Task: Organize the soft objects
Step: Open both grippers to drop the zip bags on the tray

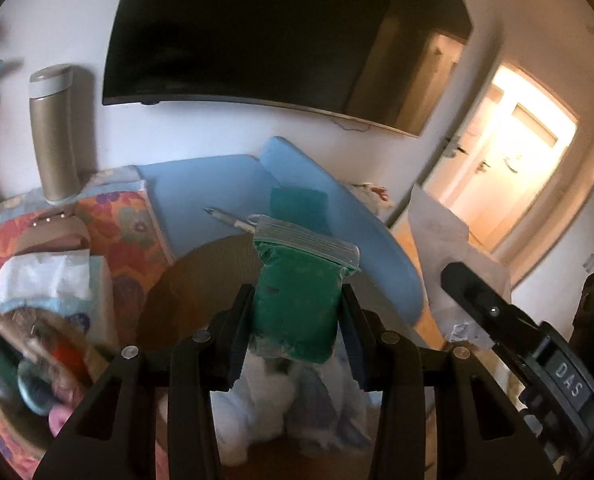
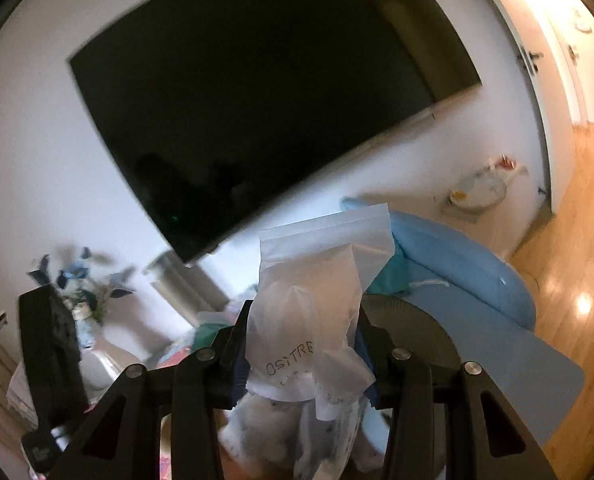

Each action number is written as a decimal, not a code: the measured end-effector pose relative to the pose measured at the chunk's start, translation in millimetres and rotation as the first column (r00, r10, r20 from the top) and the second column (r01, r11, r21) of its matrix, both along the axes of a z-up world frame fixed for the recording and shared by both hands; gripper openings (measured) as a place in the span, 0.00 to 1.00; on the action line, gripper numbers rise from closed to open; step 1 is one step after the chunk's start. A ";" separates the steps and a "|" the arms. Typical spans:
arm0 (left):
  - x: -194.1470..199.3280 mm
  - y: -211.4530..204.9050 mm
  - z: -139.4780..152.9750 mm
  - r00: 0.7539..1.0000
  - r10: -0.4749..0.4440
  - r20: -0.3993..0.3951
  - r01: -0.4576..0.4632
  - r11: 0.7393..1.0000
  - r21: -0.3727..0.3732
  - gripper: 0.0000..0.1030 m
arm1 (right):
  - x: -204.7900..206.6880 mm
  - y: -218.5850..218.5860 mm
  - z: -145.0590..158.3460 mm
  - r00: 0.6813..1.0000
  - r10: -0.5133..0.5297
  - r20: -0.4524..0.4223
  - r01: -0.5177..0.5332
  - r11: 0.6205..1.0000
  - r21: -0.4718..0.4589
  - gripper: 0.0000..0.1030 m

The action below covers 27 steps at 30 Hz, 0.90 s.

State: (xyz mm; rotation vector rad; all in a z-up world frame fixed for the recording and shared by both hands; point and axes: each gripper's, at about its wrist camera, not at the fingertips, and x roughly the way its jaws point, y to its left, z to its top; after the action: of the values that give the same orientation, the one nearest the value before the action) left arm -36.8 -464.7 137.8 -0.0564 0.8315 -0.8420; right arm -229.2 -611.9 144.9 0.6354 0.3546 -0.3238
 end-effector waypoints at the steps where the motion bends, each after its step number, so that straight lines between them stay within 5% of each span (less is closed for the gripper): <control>1: 3.0 -0.5 -2.5 1.000 0.023 0.002 -0.023 1.000 0.006 0.37 | 6.1 -6.6 -4.5 1.000 0.002 -0.022 -0.002 1.000 0.017 0.42; 5: 11.6 -12.4 -12.0 0.999 0.017 -0.032 -0.016 1.000 0.023 0.61 | 37.6 -22.2 -23.6 0.994 0.043 -0.104 -0.035 0.997 0.075 0.44; 8: 18.0 -9.8 -20.0 0.997 0.029 -0.078 -0.026 0.999 0.039 0.84 | 38.5 -36.5 -38.4 0.992 0.059 -0.115 -0.042 0.988 0.151 0.57; 13: 6.9 11.7 -14.7 0.990 -0.046 -0.130 0.036 0.996 -0.080 0.84 | 11.8 -41.1 -48.7 0.993 0.060 -0.097 -0.038 0.976 0.214 0.62; 27: -77.0 87.1 35.1 0.981 -0.170 0.092 0.177 0.981 -0.079 0.84 | -45.0 47.9 -19.7 0.995 0.050 -0.089 -0.042 0.995 0.092 0.64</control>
State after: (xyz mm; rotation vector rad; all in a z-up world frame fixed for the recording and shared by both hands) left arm -113.8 -377.6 172.9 -0.0243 0.7268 -1.0382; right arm -274.1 -564.0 125.2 0.7011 0.4728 -0.2944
